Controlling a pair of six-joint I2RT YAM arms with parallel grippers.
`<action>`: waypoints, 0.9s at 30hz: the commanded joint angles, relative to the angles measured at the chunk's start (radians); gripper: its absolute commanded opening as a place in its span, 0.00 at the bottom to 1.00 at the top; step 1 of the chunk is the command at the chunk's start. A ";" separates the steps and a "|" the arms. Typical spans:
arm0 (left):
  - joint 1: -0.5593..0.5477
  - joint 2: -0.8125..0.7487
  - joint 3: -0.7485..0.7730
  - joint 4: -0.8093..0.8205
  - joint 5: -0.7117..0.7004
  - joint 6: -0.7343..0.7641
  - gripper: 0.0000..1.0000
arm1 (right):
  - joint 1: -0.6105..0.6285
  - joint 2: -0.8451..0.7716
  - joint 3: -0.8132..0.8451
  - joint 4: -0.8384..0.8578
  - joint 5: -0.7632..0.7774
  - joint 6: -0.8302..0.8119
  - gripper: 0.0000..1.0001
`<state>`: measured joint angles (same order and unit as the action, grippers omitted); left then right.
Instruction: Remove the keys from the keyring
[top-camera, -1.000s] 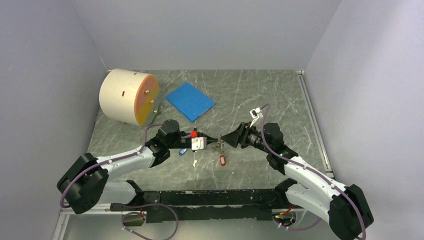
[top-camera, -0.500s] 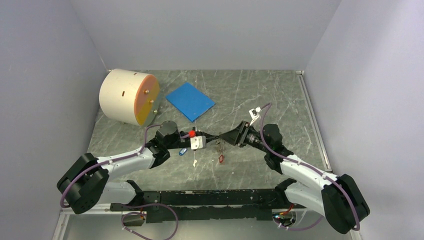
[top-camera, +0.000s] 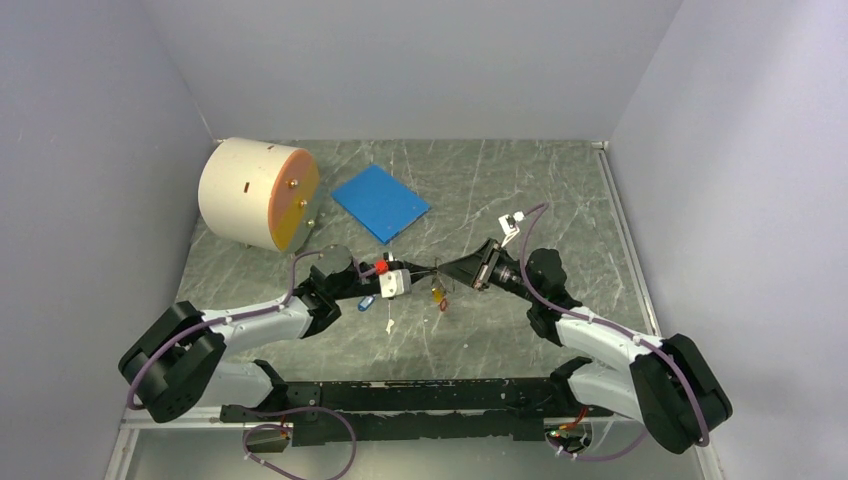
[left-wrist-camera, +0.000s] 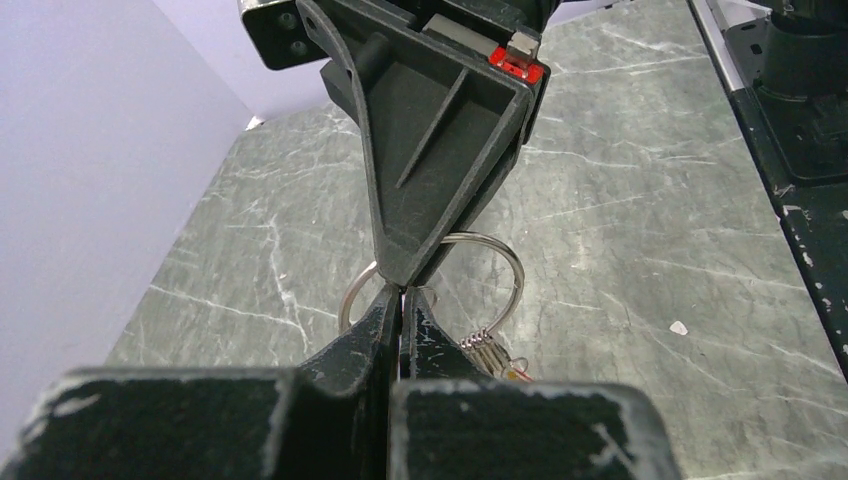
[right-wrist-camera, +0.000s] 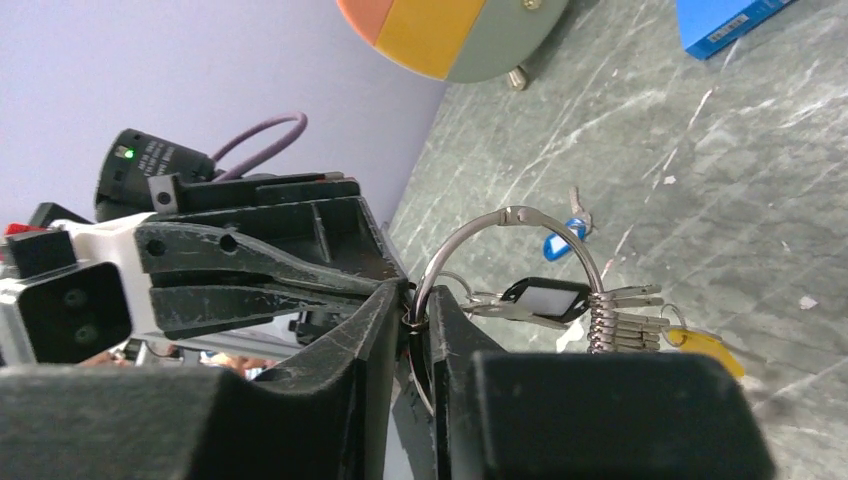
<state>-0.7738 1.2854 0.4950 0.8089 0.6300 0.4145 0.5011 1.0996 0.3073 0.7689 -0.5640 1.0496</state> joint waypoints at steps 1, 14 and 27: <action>-0.005 0.012 -0.007 0.082 -0.019 -0.037 0.02 | 0.001 -0.002 0.008 0.144 -0.067 0.038 0.17; -0.004 -0.017 -0.044 0.143 -0.088 -0.058 0.18 | -0.057 -0.049 0.011 0.090 -0.092 0.014 0.00; -0.001 -0.007 -0.044 0.180 -0.078 -0.120 0.49 | -0.085 -0.132 0.060 -0.098 -0.094 -0.088 0.00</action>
<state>-0.7773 1.2846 0.4480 0.9173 0.5354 0.3443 0.4213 0.9936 0.3111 0.6918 -0.6395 1.0100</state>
